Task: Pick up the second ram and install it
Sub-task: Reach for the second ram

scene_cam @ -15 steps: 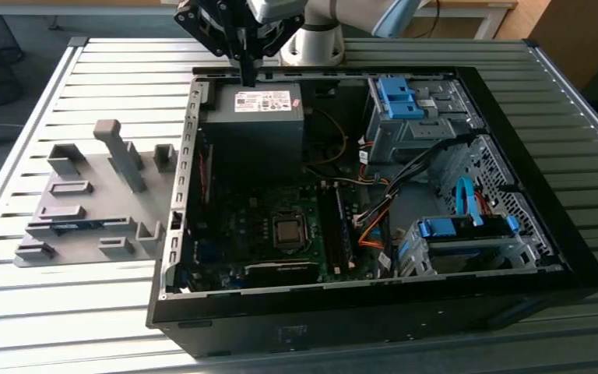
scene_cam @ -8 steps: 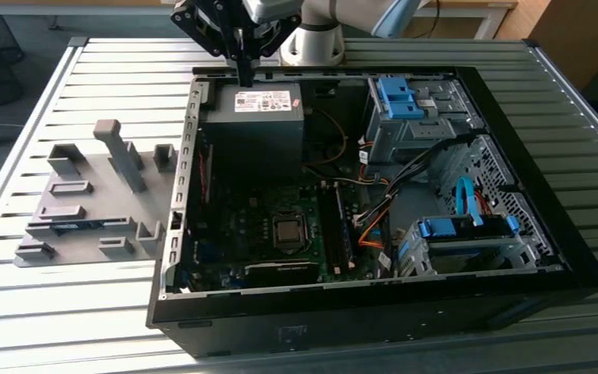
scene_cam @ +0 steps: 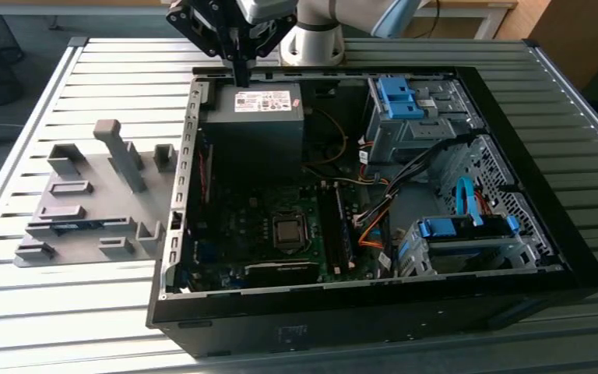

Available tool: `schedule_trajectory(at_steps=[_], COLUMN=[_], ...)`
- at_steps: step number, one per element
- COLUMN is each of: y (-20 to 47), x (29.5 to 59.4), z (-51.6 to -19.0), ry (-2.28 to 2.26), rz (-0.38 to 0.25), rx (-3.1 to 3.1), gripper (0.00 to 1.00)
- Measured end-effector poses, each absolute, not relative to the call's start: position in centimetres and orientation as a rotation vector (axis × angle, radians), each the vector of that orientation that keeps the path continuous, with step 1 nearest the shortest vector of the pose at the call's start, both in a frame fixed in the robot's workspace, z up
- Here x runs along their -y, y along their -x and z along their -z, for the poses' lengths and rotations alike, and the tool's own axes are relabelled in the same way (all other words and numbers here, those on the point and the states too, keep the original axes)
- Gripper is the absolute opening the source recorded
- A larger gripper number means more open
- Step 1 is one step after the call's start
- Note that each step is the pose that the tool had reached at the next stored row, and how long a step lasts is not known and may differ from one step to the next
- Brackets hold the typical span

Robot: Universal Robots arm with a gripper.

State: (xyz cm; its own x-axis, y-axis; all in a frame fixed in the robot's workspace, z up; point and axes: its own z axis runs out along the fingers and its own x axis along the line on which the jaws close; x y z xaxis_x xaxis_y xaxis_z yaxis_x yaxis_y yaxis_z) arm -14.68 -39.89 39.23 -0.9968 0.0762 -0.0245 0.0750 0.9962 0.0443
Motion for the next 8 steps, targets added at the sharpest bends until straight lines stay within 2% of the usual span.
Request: schedule_trajectory(at_steps=[8], y=[15.09], x=[39.89], z=[-39.21], ry=[-0.118], rz=[-0.068], rx=[-3.112], gripper=[0.11])
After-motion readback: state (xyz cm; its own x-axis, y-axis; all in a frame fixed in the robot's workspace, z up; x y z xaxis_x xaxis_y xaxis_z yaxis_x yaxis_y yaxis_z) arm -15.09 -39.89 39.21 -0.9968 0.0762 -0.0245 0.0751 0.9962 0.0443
